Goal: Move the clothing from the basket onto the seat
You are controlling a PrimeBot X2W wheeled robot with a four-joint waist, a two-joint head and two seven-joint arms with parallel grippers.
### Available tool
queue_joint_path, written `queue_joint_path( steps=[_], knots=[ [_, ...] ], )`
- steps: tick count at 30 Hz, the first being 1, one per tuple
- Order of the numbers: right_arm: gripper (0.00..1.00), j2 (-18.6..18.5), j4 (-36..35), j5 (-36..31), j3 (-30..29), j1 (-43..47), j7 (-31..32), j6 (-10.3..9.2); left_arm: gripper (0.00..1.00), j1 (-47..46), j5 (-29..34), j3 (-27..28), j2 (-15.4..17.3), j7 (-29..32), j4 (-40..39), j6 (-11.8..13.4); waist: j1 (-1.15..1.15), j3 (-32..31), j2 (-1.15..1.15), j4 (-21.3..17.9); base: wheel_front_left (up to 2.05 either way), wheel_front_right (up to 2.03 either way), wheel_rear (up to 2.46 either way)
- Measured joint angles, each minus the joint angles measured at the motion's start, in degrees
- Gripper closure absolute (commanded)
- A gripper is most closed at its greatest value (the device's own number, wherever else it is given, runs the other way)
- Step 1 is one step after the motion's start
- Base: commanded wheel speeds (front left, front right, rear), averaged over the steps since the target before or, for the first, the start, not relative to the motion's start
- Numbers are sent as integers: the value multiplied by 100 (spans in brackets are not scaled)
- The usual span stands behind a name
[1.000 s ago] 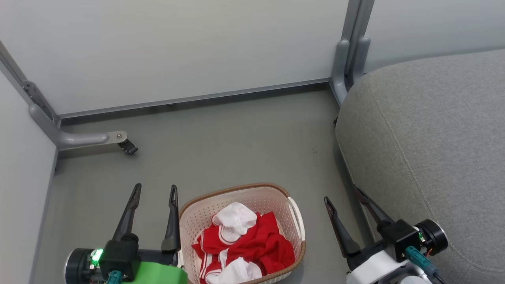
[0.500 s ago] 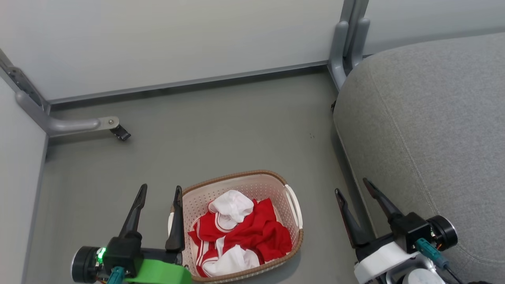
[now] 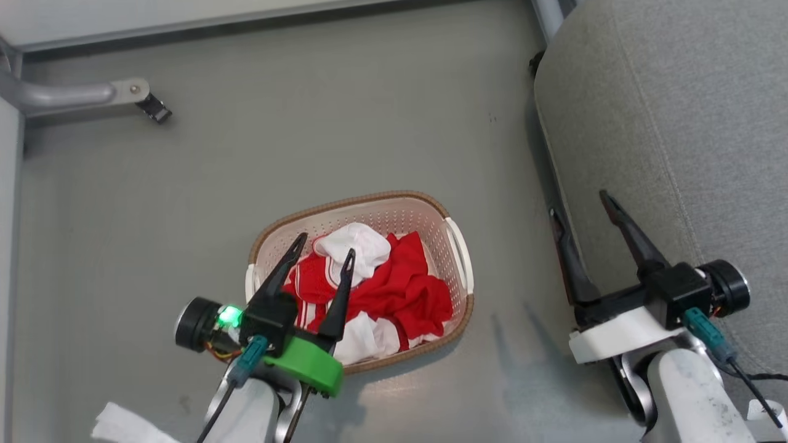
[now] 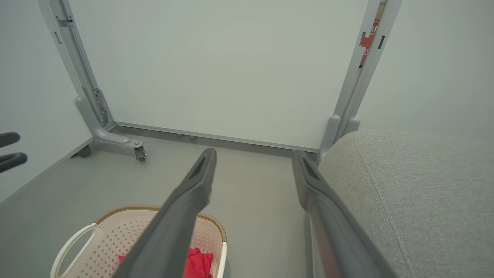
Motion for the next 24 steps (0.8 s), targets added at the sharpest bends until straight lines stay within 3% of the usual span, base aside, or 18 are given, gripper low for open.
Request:
queue_joint_path(
  steps=[6,17,24],
  knots=[
    [0,-1,-213,-131,-146,-410,0,0,0,-1105,37,-550,86,1,1191,-88,0,712,0,-3,0,0,0],
    [0,-4,-697,1,-244,-1057,0,0,0,-3156,-331,-2329,508,-1,3141,-107,1,2099,0,-76,0,0,0],
    [0,-5,-893,97,-236,-1323,0,0,0,-4171,-582,-3184,536,0,4220,-107,0,2949,0,-178,0,0,0]
  ],
)
